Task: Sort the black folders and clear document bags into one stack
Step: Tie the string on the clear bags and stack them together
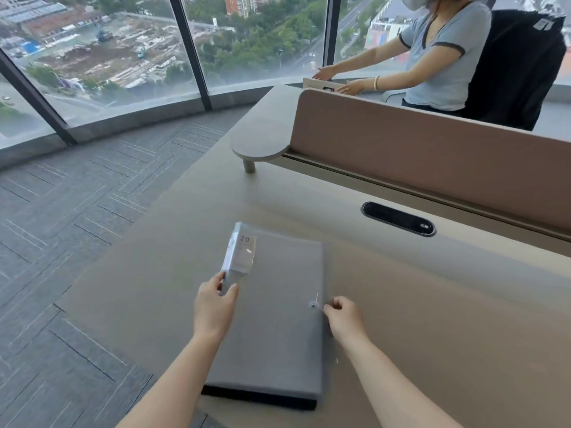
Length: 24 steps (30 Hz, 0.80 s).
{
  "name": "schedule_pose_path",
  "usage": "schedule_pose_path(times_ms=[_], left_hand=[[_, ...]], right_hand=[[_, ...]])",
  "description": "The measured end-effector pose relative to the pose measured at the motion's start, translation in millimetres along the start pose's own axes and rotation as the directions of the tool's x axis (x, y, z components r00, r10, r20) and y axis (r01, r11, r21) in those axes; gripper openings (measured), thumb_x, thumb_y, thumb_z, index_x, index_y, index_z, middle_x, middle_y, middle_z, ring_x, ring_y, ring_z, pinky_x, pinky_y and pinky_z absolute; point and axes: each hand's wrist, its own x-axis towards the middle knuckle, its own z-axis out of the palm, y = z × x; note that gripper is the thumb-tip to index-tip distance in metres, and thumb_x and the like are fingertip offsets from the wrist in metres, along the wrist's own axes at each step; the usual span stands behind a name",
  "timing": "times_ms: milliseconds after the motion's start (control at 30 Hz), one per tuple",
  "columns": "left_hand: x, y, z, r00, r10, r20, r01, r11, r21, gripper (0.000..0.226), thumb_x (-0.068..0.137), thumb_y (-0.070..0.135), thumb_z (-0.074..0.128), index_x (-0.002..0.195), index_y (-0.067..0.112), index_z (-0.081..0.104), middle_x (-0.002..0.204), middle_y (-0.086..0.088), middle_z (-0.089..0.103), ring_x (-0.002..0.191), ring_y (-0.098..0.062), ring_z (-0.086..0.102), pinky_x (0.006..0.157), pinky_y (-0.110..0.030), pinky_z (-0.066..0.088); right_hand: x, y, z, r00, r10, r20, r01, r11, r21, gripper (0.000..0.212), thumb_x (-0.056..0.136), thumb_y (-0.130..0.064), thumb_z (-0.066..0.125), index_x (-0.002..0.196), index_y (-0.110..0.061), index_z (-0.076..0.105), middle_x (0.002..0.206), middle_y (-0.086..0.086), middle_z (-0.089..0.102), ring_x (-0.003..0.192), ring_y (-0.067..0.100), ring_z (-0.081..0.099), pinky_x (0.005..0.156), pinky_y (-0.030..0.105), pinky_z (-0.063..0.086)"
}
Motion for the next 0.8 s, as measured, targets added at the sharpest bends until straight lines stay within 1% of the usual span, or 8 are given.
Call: schedule_pose_path(times_ms=[67,233,367,467,533,600,700,800], left_hand=[[14,-7,-8,1.000,0.000,0.025,-0.001,0.999,0.048,0.054,0.082,0.038,0.061,0.132,0.018,0.061,0.108,-0.007,0.062,0.090,-0.022,0.062,0.080,-0.035,0.050],[28,-22,-17,0.996,-0.046,0.074,0.039,0.995,0.094,0.044,0.087,0.025,0.065,0.131,0.019,0.061,0.110,-0.002,0.049,0.097,-0.018,0.057,0.078,-0.028,0.040],[35,-31,-13,0.993,-0.057,0.104,0.046,0.993,0.109,0.051,0.086,0.030,0.067,0.136,0.022,0.058,0.113,0.000,0.049,0.112,-0.023,0.052,0.087,-0.031,0.041],[37,-33,-12,0.992,-0.074,0.106,0.059,0.988,0.145,0.056,0.088,0.037,0.064,0.141,0.026,0.052,0.127,-0.005,0.051,0.122,-0.026,0.047,0.089,-0.035,0.040],[41,-37,-12,0.983,-0.130,0.132,0.109,0.982,0.154,0.063,0.087,0.045,0.062,0.145,0.026,0.045,0.138,-0.007,0.048,0.128,-0.027,0.046,0.094,-0.039,0.041],[41,-38,-13,0.961,-0.208,0.182,0.184,0.973,0.138,0.062,0.087,0.051,0.059,0.141,0.023,0.048,0.139,-0.005,0.052,0.125,-0.026,0.052,0.096,-0.041,0.044],[40,-36,-12,0.946,-0.245,0.212,0.232,0.969,0.087,0.020,0.091,0.048,0.057,0.094,0.028,0.059,0.111,-0.003,0.068,0.091,-0.023,0.063,0.084,-0.041,0.050],[42,-33,-13,0.945,-0.234,0.230,0.234,0.972,0.029,0.016,0.092,0.049,0.056,0.082,0.038,0.053,0.089,0.009,0.064,0.082,-0.015,0.061,0.077,-0.036,0.049]], right_hand=[[-2,-8,14,1.000,-0.016,-0.022,0.015,0.999,-0.036,0.013,0.085,-0.016,0.056,0.081,-0.004,0.062,0.069,0.001,0.061,0.064,0.020,0.049,0.060,0.032,0.037],[-6,-12,33,0.998,0.002,-0.055,-0.008,0.993,-0.115,0.013,0.085,-0.016,0.056,0.082,-0.005,0.064,0.086,0.012,0.070,0.068,0.021,0.053,0.059,0.030,0.038],[-7,-12,36,0.995,0.006,-0.100,-0.028,0.974,-0.225,0.016,0.087,-0.022,0.059,0.097,-0.011,0.065,0.107,0.010,0.059,0.087,0.024,0.053,0.073,0.031,0.040],[-8,-13,37,0.993,0.020,-0.114,-0.054,0.953,-0.298,0.024,0.089,-0.026,0.059,0.108,-0.011,0.061,0.110,0.008,0.052,0.096,0.027,0.053,0.075,0.029,0.036],[-7,-15,41,0.991,0.023,-0.131,-0.062,0.953,-0.296,0.024,0.085,-0.029,0.061,0.098,-0.009,0.064,0.105,0.009,0.062,0.090,0.029,0.059,0.069,0.030,0.040],[-7,-20,43,0.990,0.055,-0.133,-0.087,0.964,-0.250,0.014,0.083,-0.024,0.062,0.082,-0.011,0.065,0.086,0.006,0.068,0.075,0.027,0.059,0.059,0.030,0.039],[-7,-26,40,0.980,0.152,-0.132,-0.167,0.980,-0.108,0.031,0.078,-0.008,0.060,0.054,-0.013,0.042,0.054,0.002,0.042,0.054,0.024,0.033,0.050,0.032,0.020],[-1,-28,39,0.960,0.260,-0.103,-0.259,0.966,0.023,0.038,0.070,-0.002,0.060,0.051,-0.017,0.031,0.054,0.004,0.027,0.061,0.021,0.025,0.058,0.033,0.020]])
